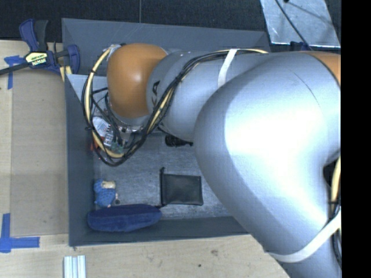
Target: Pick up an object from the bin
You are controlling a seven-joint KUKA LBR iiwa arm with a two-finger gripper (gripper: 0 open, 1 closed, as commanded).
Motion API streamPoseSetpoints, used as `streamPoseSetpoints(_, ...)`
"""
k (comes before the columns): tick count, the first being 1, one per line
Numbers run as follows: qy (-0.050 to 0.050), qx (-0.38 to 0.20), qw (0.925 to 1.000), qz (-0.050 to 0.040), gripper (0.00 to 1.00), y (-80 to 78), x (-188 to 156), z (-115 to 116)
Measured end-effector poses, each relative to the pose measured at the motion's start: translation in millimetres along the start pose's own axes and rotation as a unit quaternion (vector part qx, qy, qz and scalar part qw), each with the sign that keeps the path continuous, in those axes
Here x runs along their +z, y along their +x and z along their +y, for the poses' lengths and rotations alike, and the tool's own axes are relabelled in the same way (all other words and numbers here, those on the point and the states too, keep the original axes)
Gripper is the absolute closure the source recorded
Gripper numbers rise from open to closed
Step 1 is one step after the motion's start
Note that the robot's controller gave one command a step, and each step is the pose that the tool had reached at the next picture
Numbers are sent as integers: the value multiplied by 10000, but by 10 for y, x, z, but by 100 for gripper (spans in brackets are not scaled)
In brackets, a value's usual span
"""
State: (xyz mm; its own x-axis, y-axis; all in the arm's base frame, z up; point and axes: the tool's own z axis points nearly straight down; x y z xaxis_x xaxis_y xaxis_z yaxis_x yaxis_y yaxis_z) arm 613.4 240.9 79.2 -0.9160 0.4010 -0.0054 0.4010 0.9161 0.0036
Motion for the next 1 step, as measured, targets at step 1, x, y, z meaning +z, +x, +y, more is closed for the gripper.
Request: streamPoseSetpoints(1,-9,5,10000,-2,100,-14,-244,5)
